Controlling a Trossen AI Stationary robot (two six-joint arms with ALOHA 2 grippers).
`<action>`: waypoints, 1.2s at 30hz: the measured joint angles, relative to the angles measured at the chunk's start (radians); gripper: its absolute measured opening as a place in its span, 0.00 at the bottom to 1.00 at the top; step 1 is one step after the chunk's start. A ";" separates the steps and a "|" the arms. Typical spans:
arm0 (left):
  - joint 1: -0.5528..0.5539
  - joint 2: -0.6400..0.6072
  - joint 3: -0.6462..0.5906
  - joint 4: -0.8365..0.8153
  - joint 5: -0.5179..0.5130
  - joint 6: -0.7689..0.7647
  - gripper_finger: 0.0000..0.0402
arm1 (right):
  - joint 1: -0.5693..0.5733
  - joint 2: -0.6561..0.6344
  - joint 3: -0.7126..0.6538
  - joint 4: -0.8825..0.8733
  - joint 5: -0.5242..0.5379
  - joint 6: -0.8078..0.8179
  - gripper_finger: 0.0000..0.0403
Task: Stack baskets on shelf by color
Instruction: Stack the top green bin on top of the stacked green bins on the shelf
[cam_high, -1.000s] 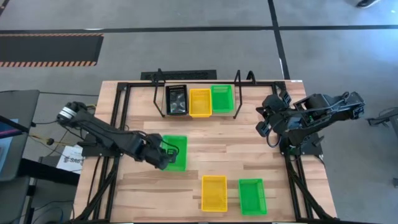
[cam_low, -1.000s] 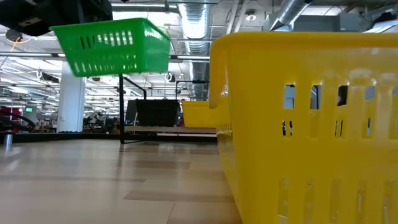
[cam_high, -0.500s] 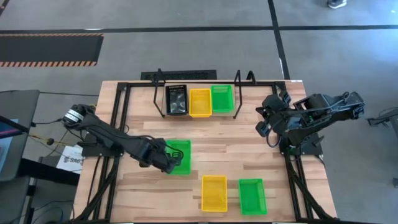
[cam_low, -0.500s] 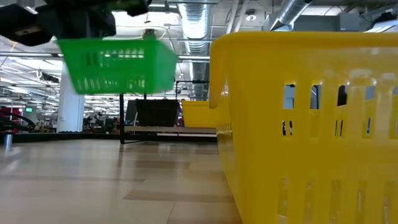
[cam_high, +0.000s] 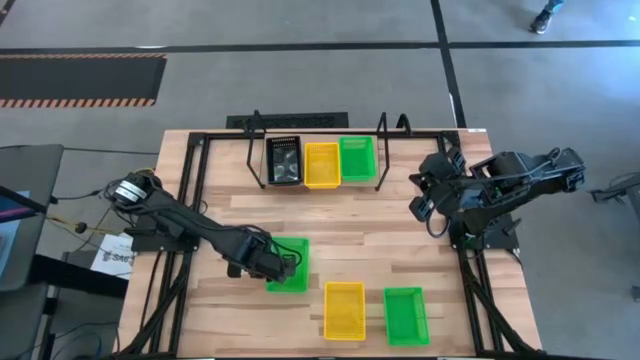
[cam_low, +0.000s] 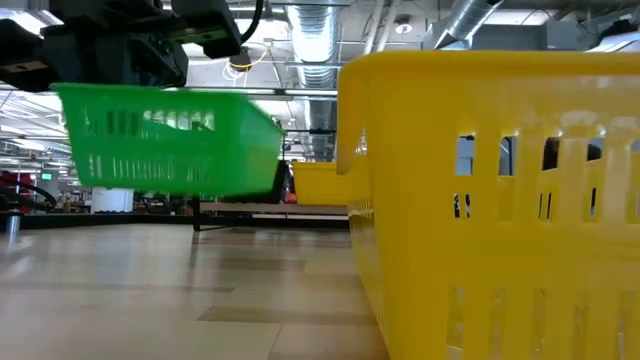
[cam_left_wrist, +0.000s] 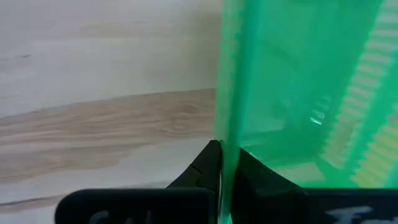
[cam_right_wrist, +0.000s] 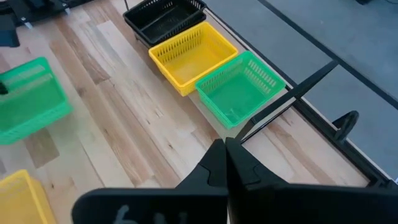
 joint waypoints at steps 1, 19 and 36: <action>0.000 0.000 0.000 -0.009 -0.001 -0.002 0.00 | 0.000 0.000 0.000 0.002 -0.001 0.000 0.01; 0.080 0.000 -0.059 0.013 -0.051 0.119 0.00 | 0.000 0.000 0.000 0.003 -0.002 0.000 0.01; 0.246 0.000 -0.059 0.031 -0.036 0.361 0.00 | 0.000 0.000 0.000 0.024 -0.002 -0.002 0.01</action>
